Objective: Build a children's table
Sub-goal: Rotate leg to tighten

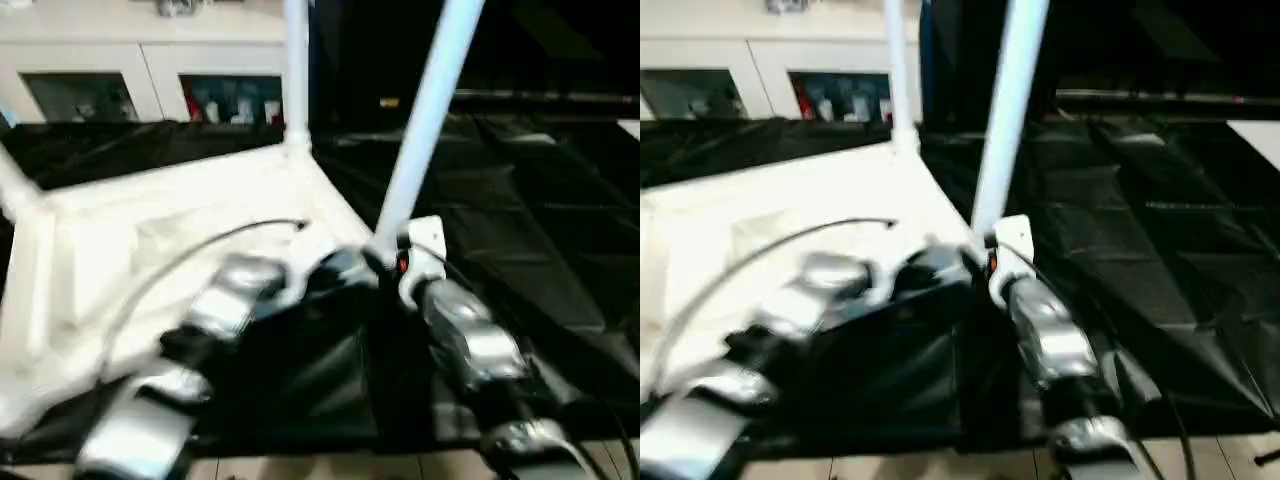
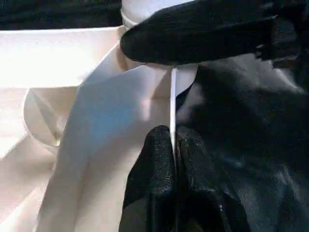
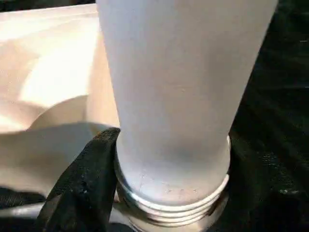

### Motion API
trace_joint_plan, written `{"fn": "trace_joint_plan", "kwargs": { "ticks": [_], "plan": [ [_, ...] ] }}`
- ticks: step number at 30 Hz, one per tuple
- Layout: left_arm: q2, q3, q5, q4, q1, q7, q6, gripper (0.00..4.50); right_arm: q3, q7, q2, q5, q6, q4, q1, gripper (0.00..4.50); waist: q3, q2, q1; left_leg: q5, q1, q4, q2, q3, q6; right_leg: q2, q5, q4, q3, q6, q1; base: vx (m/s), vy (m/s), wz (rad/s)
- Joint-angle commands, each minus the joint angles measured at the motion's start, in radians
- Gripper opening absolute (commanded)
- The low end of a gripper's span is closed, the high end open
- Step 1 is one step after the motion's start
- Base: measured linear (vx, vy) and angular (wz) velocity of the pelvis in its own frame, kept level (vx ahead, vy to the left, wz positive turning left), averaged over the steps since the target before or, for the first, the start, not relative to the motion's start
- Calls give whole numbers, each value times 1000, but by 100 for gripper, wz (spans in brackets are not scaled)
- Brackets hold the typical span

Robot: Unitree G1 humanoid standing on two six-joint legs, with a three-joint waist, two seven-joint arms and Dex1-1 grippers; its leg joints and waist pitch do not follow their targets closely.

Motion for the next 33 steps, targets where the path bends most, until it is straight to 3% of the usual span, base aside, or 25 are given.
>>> {"fn": "trace_joint_plan", "kwargs": {
  "ticks": [1,3,5,7,11,14,15,17,20,24,33],
  "plan": [
    [-49,-4,-8,29,-9,54,-17,0,34,-12,49,-4,-2,54,-8,274,-64,-8,-2,-178,-9,-64,-18,21,15,-32,-253,-79,28,-167,59,0,0,0],
    [-58,-5,-10,33,-14,42,-27,0,44,1,59,-11,-19,61,-19,274,-62,-2,-1,-192,-9,-65,-18,21,19,-33,-269,-82,27,-164,58,0,0,0],
    [-44,-3,-12,24,-14,21,-39,0,39,47,58,6,-32,40,-18,274,-63,-6,-1,-200,-10,-65,-17,20,25,-33,-273,-83,27,-160,60,0,0,0],
    [-26,-1,-14,16,-9,-8,-50,0,35,85,49,20,-52,17,-12,330,-64,-6,-1,-196,-11,-65,-17,20,29,-33,-260,-81,27,-163,61,0,0,0],
    [26,6,-36,-11,14,-87,-72,0,35,184,-6,50,-69,-39,7,352,-65,-6,1,-167,-13,-63,-15,20,49,-33,-189,-74,27,-190,65,0,0,0],
    [65,17,-54,-22,30,-142,-90,0,57,286,-66,67,-28,-93,30,384,-64,-6,-1,-177,-12,-65,-14,21,51,-33,-199,-75,27,-198,64,0,0,0],
    [65,17,-54,-22,30,-142,-90,0,57,286,-66,67,-28,-93,30,384,-62,-8,-1,-182,-12,-65,-14,21,53,-32,-211,-77,27,-197,67,0,0,0],
    [116,37,-85,-40,48,-217,-112,0,108,440,-163,76,34,-164,65,384,-61,-10,-2,-190,-11,-65,-14,21,56,-31,-228,-79,28,-189,66,0,0,0],
    [162,42,-114,-81,73,-310,-112,0,140,551,-235,73,50,-210,89,384,-61,-11,0,-195,-13,-65,-13,21,59,-33,-253,-79,27,-184,67,0,0,0],
    [196,34,-138,-120,96,-384,-105,0,146,603,-259,71,32,-218,89,384,-60,-7,-4,-205,-10,-66,-10,21,50,-35,-274,-80,27,-193,58,0,0,0],
    [237,30,-164,-170,125,-466,-84,0,156,643,-279,90,39,-224,72,384,-60,-5,0,-198,-8,-67,-8,21,41,-34,-248,-75,29,-201,58,0,0,0]
  ]
}}
